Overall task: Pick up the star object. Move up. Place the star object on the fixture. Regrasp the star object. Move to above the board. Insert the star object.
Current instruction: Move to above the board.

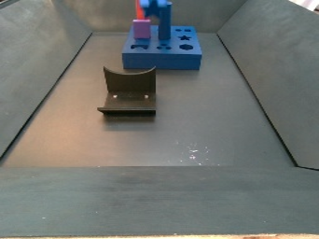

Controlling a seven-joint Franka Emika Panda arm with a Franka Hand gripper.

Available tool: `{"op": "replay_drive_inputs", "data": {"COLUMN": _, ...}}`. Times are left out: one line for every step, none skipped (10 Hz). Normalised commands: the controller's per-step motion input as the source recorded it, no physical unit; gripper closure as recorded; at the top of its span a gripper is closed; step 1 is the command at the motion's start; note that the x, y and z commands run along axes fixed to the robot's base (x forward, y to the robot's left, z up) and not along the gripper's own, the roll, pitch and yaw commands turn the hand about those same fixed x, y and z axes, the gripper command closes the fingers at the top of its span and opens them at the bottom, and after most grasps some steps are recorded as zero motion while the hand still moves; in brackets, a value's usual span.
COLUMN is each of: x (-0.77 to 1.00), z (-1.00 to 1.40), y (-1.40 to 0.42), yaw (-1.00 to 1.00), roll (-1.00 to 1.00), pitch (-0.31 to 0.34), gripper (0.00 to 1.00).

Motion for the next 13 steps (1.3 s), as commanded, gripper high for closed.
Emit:
{"op": "replay_drive_inputs", "data": {"x": -0.12, "z": 0.97, "y": -0.04, "yaw": -0.06, "roll": -0.03, "pitch": 0.120, "gripper": 1.00}}
{"op": "replay_drive_inputs", "data": {"x": -0.09, "z": 0.72, "y": -0.03, "yaw": -0.03, "roll": -0.04, "pitch": 0.147, "gripper": 1.00}}
{"op": "replay_drive_inputs", "data": {"x": -0.06, "z": 0.54, "y": -0.03, "yaw": 0.01, "roll": -0.05, "pitch": 0.151, "gripper": 1.00}}
{"op": "replay_drive_inputs", "data": {"x": -0.03, "z": 0.36, "y": -0.02, "yaw": 0.04, "roll": -0.05, "pitch": 0.158, "gripper": 1.00}}
{"op": "replay_drive_inputs", "data": {"x": -0.01, "z": 0.18, "y": -0.02, "yaw": 0.07, "roll": -0.05, "pitch": 0.167, "gripper": 1.00}}
{"op": "replay_drive_inputs", "data": {"x": -0.27, "z": 0.11, "y": -1.00, "yaw": -0.16, "roll": -1.00, "pitch": -0.045, "gripper": 1.00}}
{"op": "replay_drive_inputs", "data": {"x": -0.27, "z": 0.12, "y": -1.00, "yaw": -0.15, "roll": -1.00, "pitch": -0.054, "gripper": 1.00}}
{"op": "replay_drive_inputs", "data": {"x": -0.29, "z": 0.12, "y": -1.00, "yaw": -0.16, "roll": -1.00, "pitch": -0.054, "gripper": 1.00}}
{"op": "replay_drive_inputs", "data": {"x": -0.29, "z": 0.11, "y": -1.00, "yaw": -0.16, "roll": -1.00, "pitch": -0.050, "gripper": 1.00}}
{"op": "replay_drive_inputs", "data": {"x": -0.30, "z": 0.11, "y": -1.00, "yaw": -0.17, "roll": -1.00, "pitch": -0.044, "gripper": 1.00}}
{"op": "replay_drive_inputs", "data": {"x": -0.31, "z": 0.11, "y": -1.00, "yaw": -0.18, "roll": -1.00, "pitch": -0.033, "gripper": 1.00}}
{"op": "replay_drive_inputs", "data": {"x": -0.33, "z": 0.12, "y": -1.00, "yaw": -0.18, "roll": -1.00, "pitch": -0.024, "gripper": 1.00}}
{"op": "replay_drive_inputs", "data": {"x": -0.33, "z": 0.10, "y": -0.93, "yaw": -0.18, "roll": -1.00, "pitch": -0.018, "gripper": 1.00}}
